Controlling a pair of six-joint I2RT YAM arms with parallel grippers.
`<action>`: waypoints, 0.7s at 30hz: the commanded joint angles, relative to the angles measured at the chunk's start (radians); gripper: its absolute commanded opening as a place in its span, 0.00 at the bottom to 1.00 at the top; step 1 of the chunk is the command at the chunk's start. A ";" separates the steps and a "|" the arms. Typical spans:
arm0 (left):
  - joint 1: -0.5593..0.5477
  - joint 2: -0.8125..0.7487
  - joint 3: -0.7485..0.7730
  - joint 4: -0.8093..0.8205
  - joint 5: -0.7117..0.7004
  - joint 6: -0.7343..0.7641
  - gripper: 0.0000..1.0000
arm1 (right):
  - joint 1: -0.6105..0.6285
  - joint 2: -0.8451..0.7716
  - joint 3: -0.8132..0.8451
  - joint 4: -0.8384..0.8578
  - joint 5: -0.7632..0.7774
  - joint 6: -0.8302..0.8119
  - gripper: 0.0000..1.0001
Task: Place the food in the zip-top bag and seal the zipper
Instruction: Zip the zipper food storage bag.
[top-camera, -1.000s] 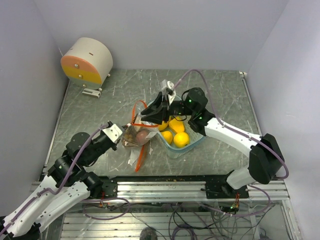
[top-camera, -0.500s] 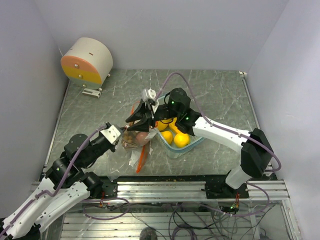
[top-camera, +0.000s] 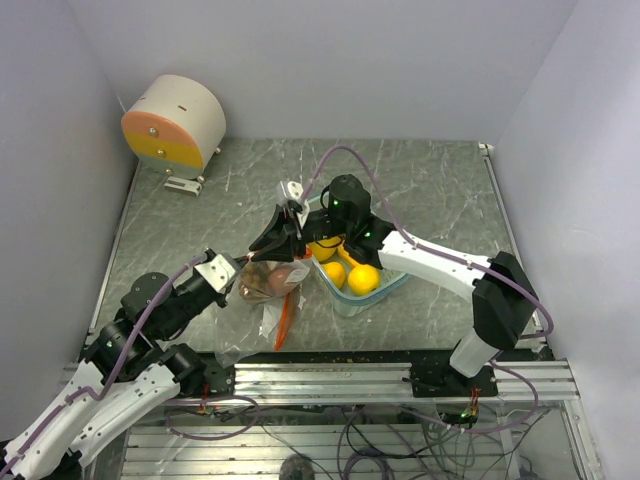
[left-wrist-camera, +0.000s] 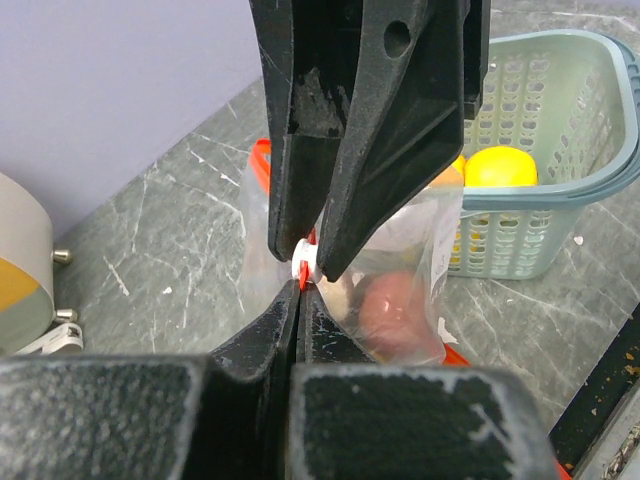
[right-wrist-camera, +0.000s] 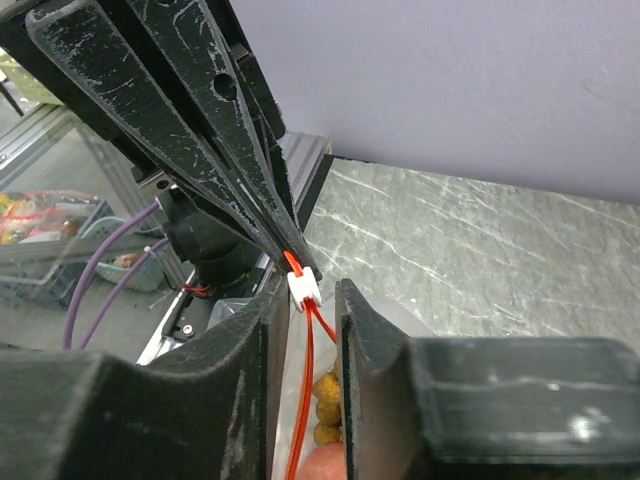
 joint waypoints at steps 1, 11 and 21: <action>-0.003 -0.003 0.013 0.025 -0.005 -0.006 0.07 | 0.011 0.021 0.031 -0.020 -0.018 -0.016 0.21; -0.003 -0.016 0.013 0.029 -0.047 -0.009 0.07 | 0.001 -0.002 -0.007 -0.039 0.026 -0.015 0.00; -0.004 -0.092 0.030 -0.027 -0.179 -0.024 0.07 | -0.115 -0.057 -0.110 -0.037 0.079 0.011 0.00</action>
